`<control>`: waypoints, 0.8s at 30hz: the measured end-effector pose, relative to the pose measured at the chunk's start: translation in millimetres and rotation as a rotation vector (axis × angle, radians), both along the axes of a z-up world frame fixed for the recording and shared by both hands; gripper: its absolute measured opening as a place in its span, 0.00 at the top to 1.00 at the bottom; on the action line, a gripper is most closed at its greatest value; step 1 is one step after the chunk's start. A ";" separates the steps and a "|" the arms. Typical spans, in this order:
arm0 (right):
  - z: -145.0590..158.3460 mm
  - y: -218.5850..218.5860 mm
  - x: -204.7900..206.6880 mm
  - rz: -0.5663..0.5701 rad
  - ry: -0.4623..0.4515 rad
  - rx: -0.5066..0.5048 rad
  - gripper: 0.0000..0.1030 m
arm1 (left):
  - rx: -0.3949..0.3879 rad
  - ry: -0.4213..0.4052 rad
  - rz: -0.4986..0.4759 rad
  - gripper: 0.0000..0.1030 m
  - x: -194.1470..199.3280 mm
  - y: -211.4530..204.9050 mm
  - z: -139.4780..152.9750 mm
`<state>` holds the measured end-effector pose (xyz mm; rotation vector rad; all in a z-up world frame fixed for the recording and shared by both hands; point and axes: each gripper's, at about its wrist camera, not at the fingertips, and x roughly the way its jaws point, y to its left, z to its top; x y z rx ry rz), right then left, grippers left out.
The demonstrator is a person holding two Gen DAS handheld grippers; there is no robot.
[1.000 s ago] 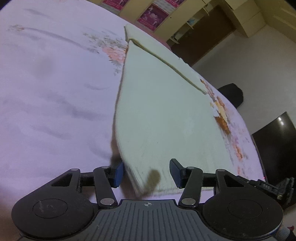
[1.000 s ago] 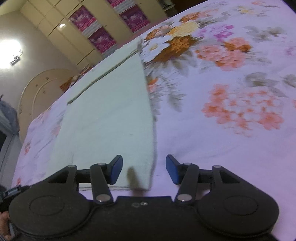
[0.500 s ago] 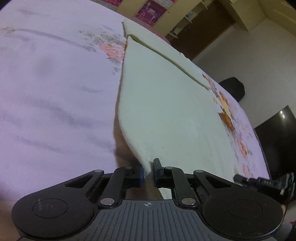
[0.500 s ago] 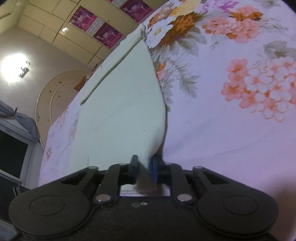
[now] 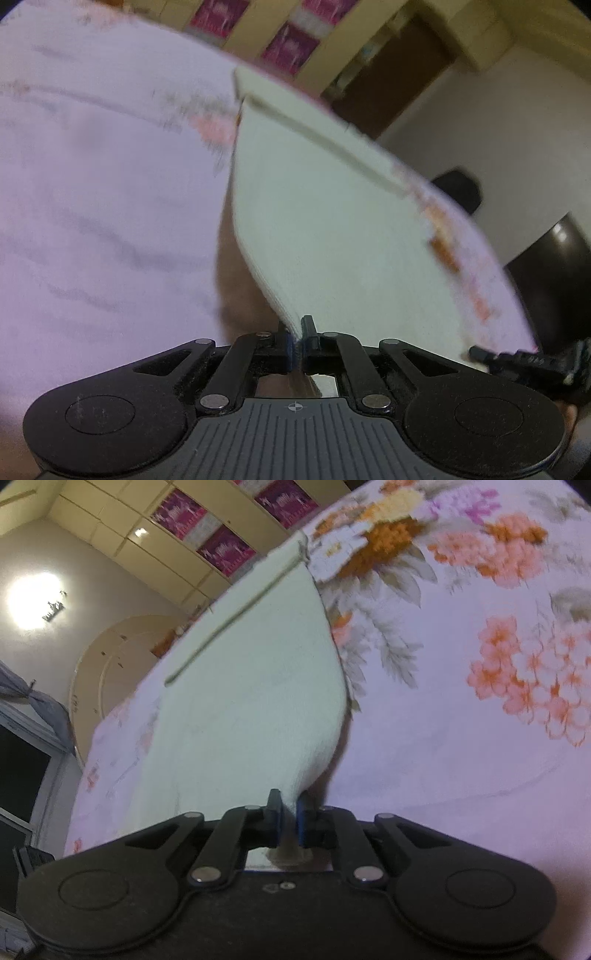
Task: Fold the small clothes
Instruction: 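Close both tools on the hem and lift it, folding toward the collar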
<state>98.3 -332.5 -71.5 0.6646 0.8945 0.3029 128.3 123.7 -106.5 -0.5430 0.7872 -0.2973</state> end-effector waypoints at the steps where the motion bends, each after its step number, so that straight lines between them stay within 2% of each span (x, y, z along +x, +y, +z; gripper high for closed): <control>1: 6.3 -0.3 -1.2 -0.008 -0.021 0.005 0.92 | -0.026 -0.034 0.007 0.96 -3.4 2.4 5.6; 4: 29.7 -1.8 -9.4 -0.008 -0.114 0.011 0.93 | -0.081 -0.093 0.041 0.96 -10.5 12.2 12.4; 6: 34.0 -4.1 -12.2 -0.015 -0.145 0.008 0.93 | -0.071 -0.042 0.058 0.96 -6.5 15.4 1.1; 9: 14.4 -5.8 -5.9 -0.027 -0.076 -0.025 0.93 | -0.108 0.080 0.105 0.96 -2.0 22.2 -29.3; 11: -1.9 -4.7 0.3 -0.028 0.004 -0.053 0.93 | -0.161 0.070 0.134 0.96 -7.3 26.2 -34.1; 12: -3.2 -4.7 0.0 -0.031 0.003 -0.046 0.93 | -0.171 0.064 0.141 0.96 -9.2 26.7 -33.1; 15: 6.5 -6.4 0.7 -0.051 -0.037 -0.003 0.93 | -0.183 0.036 0.148 0.96 -7.4 26.5 -26.0; 18: 18.3 -8.0 10.3 -0.042 -0.069 -0.009 0.93 | -0.188 -0.005 0.150 0.96 1.9 22.7 -10.1; 24: 56.4 -6.1 54.6 -0.044 -0.171 0.000 0.93 | -0.173 -0.097 0.119 0.96 58.5 18.3 41.0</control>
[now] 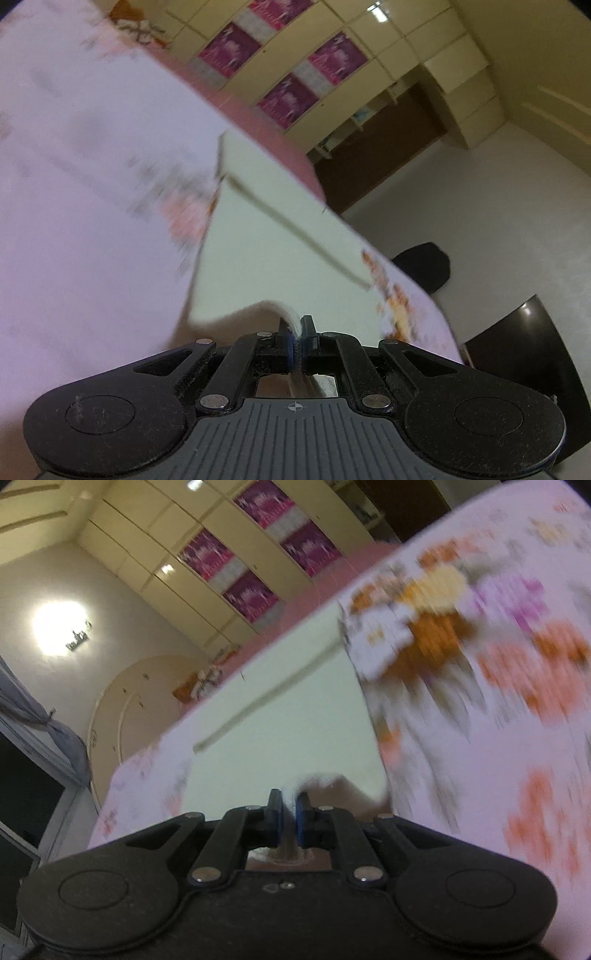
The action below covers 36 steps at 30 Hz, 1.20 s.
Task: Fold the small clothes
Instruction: 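Close both tools on the hem and lift it, folding toward the collar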
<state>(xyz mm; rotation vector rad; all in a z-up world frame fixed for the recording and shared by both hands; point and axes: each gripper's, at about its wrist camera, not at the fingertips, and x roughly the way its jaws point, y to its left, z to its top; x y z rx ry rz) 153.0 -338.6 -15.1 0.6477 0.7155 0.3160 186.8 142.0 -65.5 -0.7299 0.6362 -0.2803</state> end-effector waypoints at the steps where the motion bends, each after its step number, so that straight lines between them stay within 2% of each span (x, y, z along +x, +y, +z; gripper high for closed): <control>1: 7.9 -0.3 12.7 -0.004 -0.019 0.004 0.93 | 0.007 -0.009 0.001 0.96 12.9 0.2 6.6; 7: 31.7 -3.4 96.0 -0.021 -0.064 0.026 0.93 | 0.042 -0.060 0.042 0.96 111.1 2.7 39.4; 12: 27.0 -2.1 174.8 -0.013 -0.062 0.029 0.93 | 0.064 -0.044 0.063 0.96 198.3 6.0 40.1; 19: -9.7 4.5 281.1 0.010 -0.007 0.003 0.93 | 0.107 0.024 0.092 0.96 302.8 9.5 12.8; 23: -39.9 -2.9 328.3 -0.004 0.079 0.067 0.92 | 0.094 0.066 0.086 0.96 347.1 7.6 -7.7; 25: -57.2 -9.7 350.1 -0.031 0.115 0.105 0.91 | 0.075 0.060 0.105 0.96 353.0 9.2 -19.6; 27: -66.4 -13.3 361.0 -0.056 0.113 0.126 0.79 | 0.066 0.071 0.118 0.95 358.9 12.4 -22.2; 28: -68.1 -15.1 363.0 -0.064 0.089 0.126 0.73 | 0.061 0.051 0.109 0.82 358.8 13.2 -21.1; 29: -66.7 -16.4 362.3 -0.076 0.068 0.115 0.53 | 0.074 0.016 0.106 0.47 356.8 13.7 -18.8; 30: -63.3 -17.8 358.6 -0.087 0.033 0.100 0.36 | 0.124 -0.014 0.120 0.33 353.4 12.0 -15.6; 31: -58.9 -19.6 353.8 -0.098 -0.013 0.085 0.34 | 0.181 -0.041 0.118 0.29 352.8 9.5 -12.8; 33: -55.1 -21.8 351.3 -0.081 -0.050 0.067 0.36 | 0.260 -0.043 0.047 0.35 357.1 3.0 -11.7; 34: -53.9 -19.8 352.4 -0.062 -0.051 0.034 0.40 | 0.294 -0.037 0.015 0.48 360.0 -0.7 -12.1; 35: -52.7 -16.0 354.1 -0.037 -0.058 -0.009 0.50 | 0.331 -0.021 -0.021 0.59 364.2 -5.8 -13.9; 36: -50.7 -9.2 354.6 -0.001 -0.064 -0.060 0.53 | 0.360 -0.005 -0.043 0.61 368.9 -9.5 -14.7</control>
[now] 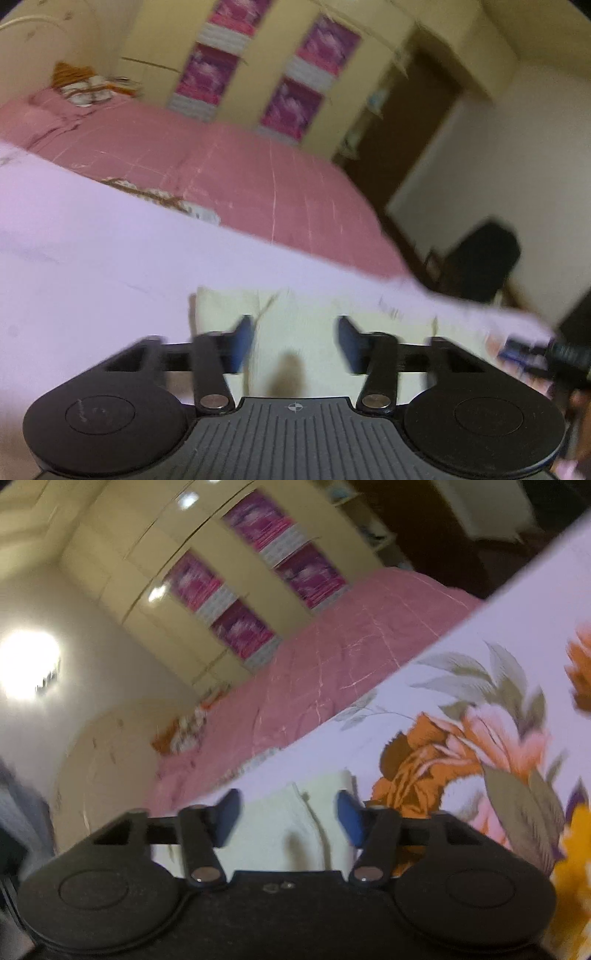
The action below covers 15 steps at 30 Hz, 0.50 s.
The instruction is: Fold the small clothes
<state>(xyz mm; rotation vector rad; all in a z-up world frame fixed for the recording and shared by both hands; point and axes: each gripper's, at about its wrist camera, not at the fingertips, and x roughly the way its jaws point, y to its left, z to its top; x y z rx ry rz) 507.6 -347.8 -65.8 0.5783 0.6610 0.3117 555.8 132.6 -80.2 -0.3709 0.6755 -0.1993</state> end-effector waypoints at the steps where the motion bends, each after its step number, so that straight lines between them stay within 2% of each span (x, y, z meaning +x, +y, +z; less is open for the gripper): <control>1: 1.9 7.5 0.8 0.030 -0.004 -0.053 0.54 | 0.029 0.015 -0.017 0.62 3.3 -4.2 -1.6; 3: 5.2 20.9 2.6 0.075 -0.012 -0.155 0.56 | 0.069 0.040 -0.035 0.62 7.7 -9.8 -1.7; 4: 4.8 30.2 3.4 0.091 -0.009 -0.224 0.56 | 0.083 0.051 -0.043 0.67 8.7 -12.3 -1.6; 5: 5.2 36.2 4.4 0.100 -0.003 -0.281 0.57 | 0.108 0.060 -0.048 0.80 10.5 -16.0 -2.4; 8: 2.7 54.4 4.6 0.142 0.005 -0.396 0.64 | 0.140 0.076 -0.051 0.98 16.9 -18.4 1.1; 10: 2.6 63.8 3.9 0.153 0.004 -0.465 0.80 | 0.160 0.064 -0.047 0.99 13.9 -19.2 5.4; 11: 3.9 66.6 2.9 0.162 -0.005 -0.474 0.96 | 0.169 0.048 -0.038 1.00 7.1 -20.5 9.5; 15: 21.4 77.0 -6.9 0.122 -0.107 -0.507 0.96 | 0.125 -0.114 0.040 1.00 -13.9 -14.3 27.3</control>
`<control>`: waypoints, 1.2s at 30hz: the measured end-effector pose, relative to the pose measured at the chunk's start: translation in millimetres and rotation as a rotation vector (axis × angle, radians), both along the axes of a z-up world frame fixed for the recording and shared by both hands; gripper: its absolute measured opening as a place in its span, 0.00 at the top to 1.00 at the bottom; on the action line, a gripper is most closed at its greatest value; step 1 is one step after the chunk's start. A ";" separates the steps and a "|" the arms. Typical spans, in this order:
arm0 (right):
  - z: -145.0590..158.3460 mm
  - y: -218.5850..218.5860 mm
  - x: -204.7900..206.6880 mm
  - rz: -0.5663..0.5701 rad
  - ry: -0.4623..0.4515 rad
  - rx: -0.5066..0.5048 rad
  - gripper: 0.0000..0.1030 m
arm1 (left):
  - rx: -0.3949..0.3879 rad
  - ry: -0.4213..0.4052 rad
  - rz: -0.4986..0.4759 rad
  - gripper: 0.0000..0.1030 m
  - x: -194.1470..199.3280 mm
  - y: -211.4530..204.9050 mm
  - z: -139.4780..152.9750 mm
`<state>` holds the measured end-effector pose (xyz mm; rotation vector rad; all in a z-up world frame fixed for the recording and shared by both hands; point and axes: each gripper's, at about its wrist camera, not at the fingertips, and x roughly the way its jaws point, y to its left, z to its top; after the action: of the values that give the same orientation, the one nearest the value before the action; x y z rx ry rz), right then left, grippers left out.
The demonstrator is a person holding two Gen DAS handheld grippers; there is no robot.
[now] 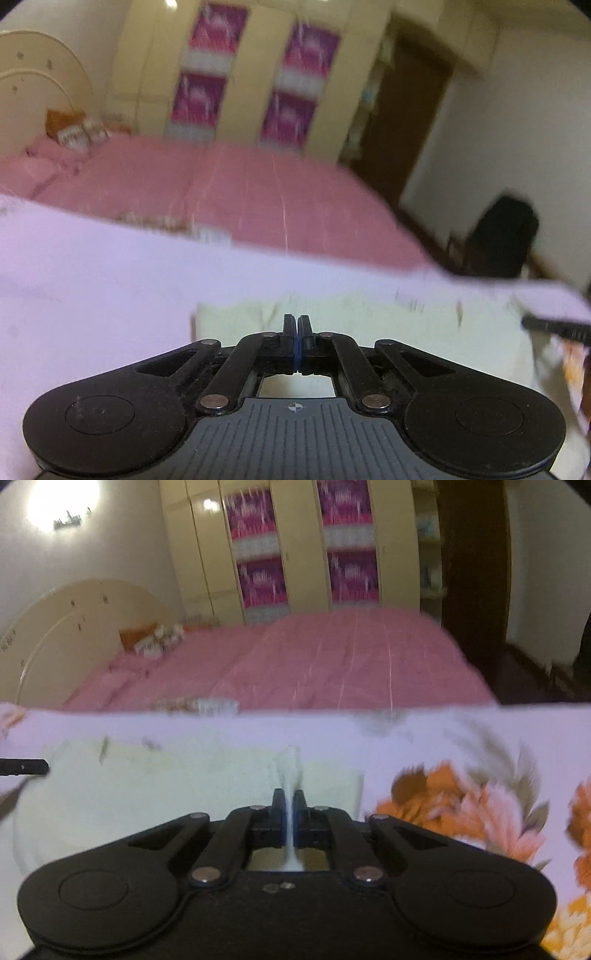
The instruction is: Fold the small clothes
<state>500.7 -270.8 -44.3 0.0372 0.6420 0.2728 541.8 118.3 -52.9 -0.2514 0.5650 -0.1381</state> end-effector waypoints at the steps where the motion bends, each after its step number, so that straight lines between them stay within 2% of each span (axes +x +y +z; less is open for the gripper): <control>1: 5.8 1.2 -4.8 -0.001 -0.037 0.002 0.96 | -0.003 -0.022 0.020 1.00 -2.5 2.3 2.1; 4: 8.9 1.7 -4.2 -0.020 -0.080 -0.002 0.96 | -0.009 -0.021 0.029 1.00 0.2 0.6 3.6; 9: 0.5 -3.9 1.0 -0.026 -0.058 0.004 0.96 | 0.079 0.049 0.002 0.99 11.1 -6.2 2.0; 10: -1.2 -4.9 2.4 -0.021 -0.044 0.011 0.96 | 0.086 0.058 -0.008 0.90 11.8 -6.7 1.5; 11: -2.8 -6.3 3.4 -0.018 -0.029 0.021 0.95 | 0.092 0.062 -0.017 0.65 12.6 -7.0 2.6; 13: -6.7 -8.7 5.8 -0.012 -0.020 0.031 0.92 | 0.126 0.042 -0.013 0.42 14.1 -10.8 3.0; 16: -9.0 -7.4 8.5 -0.002 0.001 0.034 0.90 | 0.117 0.054 -0.043 0.44 18.1 -13.4 -0.2; 17: -9.0 -6.6 8.3 0.000 0.003 0.032 0.90 | 0.123 0.063 -0.048 0.53 21.0 -14.1 -1.8; 21: -12.6 -7.5 11.4 -0.005 0.027 0.019 0.90 | 0.095 0.133 -0.050 0.65 32.4 -9.5 -11.3; 23: -16.2 -9.2 13.4 -0.010 0.048 0.020 0.92 | 0.078 0.148 -0.043 0.96 34.9 -5.5 -14.4; 24: -18.3 -9.6 13.8 -0.010 0.056 0.022 0.94 | 0.061 0.142 -0.043 0.96 33.3 -4.1 -14.7; 26: -19.7 -10.2 11.4 -0.005 0.052 0.020 0.96 | 0.079 0.082 -0.031 0.96 23.2 -6.7 -12.3; 29: -11.3 -11.5 -0.1 -0.019 -0.040 0.021 0.96 | 0.050 -0.055 0.026 0.96 3.1 -3.9 -4.8; 31: -4.0 -12.7 -6.5 -0.031 -0.096 0.030 0.96 | 0.045 -0.108 0.071 0.96 -5.0 -2.3 -3.0; 33: -2.9 -12.6 -6.5 -0.043 -0.115 0.018 0.96 | 0.037 -0.086 0.091 0.96 -2.5 -4.1 -8.7; 36: -12.3 -12.1 4.8 -0.064 -0.062 0.004 0.96 | 0.101 0.050 0.092 0.96 16.4 -13.8 -29.3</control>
<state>505.4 -282.9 -56.6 0.0531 0.5773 0.2131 558.3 104.5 -82.2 -0.1830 0.6068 -0.0144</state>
